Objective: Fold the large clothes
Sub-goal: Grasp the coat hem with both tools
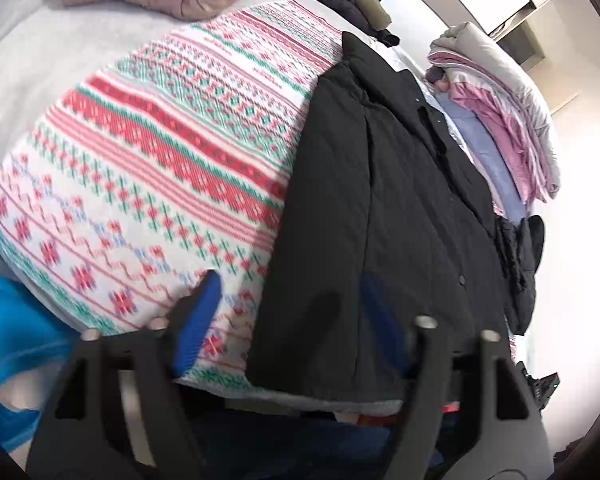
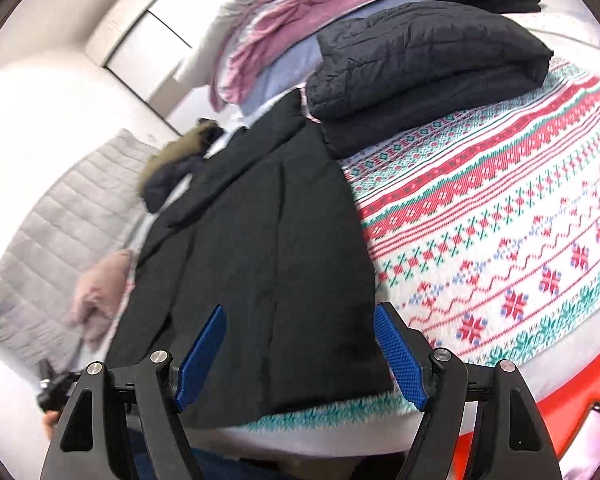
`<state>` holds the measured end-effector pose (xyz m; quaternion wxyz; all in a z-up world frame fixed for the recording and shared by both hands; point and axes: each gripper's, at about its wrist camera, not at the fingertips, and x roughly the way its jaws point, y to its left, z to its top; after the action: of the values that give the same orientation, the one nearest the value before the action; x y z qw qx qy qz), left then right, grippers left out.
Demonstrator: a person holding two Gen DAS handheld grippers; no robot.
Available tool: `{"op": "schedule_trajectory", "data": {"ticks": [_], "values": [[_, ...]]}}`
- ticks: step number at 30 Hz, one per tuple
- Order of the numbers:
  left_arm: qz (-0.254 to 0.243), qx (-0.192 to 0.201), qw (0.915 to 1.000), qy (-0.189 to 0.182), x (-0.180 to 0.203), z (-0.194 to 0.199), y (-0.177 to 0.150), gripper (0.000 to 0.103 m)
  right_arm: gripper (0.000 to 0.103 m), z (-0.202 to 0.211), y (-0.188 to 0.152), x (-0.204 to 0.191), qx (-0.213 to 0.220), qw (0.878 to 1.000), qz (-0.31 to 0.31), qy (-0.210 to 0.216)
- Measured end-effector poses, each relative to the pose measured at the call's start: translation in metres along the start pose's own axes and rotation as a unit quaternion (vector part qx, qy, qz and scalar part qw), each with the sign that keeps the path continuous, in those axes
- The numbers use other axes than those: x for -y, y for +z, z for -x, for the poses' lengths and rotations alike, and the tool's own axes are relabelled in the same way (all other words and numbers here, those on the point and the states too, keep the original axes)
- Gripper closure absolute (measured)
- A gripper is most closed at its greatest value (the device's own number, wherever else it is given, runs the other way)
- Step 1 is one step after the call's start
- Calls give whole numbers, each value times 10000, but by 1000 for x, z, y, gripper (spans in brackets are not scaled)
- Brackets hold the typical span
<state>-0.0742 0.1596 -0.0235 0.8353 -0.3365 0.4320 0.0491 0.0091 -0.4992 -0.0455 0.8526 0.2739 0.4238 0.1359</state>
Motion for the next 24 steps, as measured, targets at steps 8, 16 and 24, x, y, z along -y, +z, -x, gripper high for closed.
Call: {"op": "schedule_trajectory", "data": {"ticks": [8,16,24], "values": [[-578,130,9981,-169,23,-17,-19,51,42,-8,-30,22,59,9994,-317,126],[-888,298,9956,-98,38,-19,-22,78,55,-13,-49,18,863,9929,-796,188],[-873,262,9958,-78,42,-33,-23,70,59,-21,-42,14,792,9933,-844,46]]}}
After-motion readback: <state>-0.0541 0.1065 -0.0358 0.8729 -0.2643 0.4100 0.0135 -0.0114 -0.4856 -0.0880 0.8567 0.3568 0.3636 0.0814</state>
